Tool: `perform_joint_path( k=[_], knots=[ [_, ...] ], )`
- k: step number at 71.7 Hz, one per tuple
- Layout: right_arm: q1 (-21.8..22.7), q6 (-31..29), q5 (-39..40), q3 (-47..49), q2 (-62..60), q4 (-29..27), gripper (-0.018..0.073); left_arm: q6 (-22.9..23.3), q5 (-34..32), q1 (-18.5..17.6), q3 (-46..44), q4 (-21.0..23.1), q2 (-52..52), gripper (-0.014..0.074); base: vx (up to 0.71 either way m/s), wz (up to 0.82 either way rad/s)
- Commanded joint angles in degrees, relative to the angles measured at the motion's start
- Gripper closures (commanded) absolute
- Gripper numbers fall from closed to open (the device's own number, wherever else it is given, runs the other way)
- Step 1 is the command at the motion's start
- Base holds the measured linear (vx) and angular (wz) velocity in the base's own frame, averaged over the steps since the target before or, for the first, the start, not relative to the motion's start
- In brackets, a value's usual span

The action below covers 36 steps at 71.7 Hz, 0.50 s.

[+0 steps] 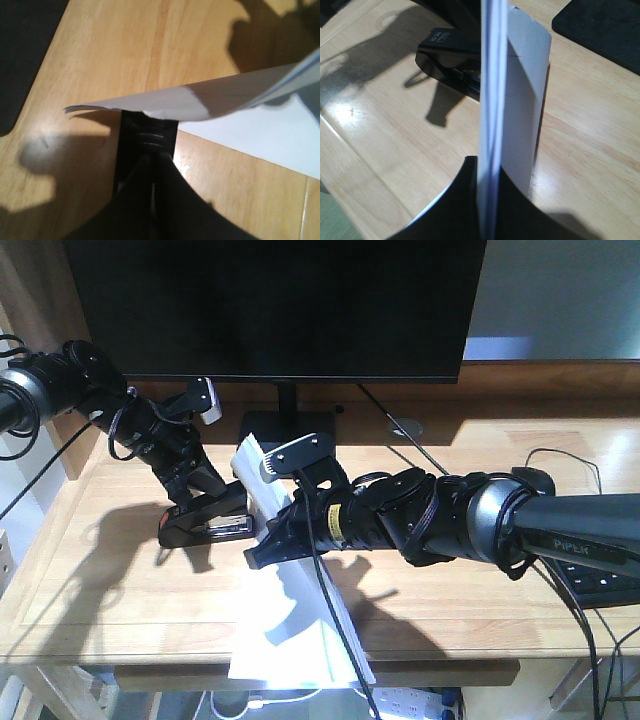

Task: Grab stapler and paper to desk for stapling
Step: 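Bring the white paper down beside the stapler with the right gripper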

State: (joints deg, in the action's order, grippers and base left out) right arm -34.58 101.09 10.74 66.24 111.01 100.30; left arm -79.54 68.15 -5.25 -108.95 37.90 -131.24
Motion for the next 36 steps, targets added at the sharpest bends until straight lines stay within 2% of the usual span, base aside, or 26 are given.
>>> perform_joint_path(
  k=[1,19,36],
  knots=[
    [0.1,-0.5,-1.6,1.7,-3.8,-0.7,0.0562,0.4,0.4,0.2,-1.5,3.2,3.7,0.0603,0.0,0.0],
    [0.1,-0.5,-3.3,1.7,-7.2,-0.7,0.0562,0.4,0.4,0.2,-1.5,3.2,3.7,0.0603,0.0,0.0],
    [1.0,3.9,-2.0,1.5,-7.5,-1.9,0.0562,0.4,0.4,0.2,-1.5,3.2,3.7,0.0603,0.0,0.0]
  ],
)
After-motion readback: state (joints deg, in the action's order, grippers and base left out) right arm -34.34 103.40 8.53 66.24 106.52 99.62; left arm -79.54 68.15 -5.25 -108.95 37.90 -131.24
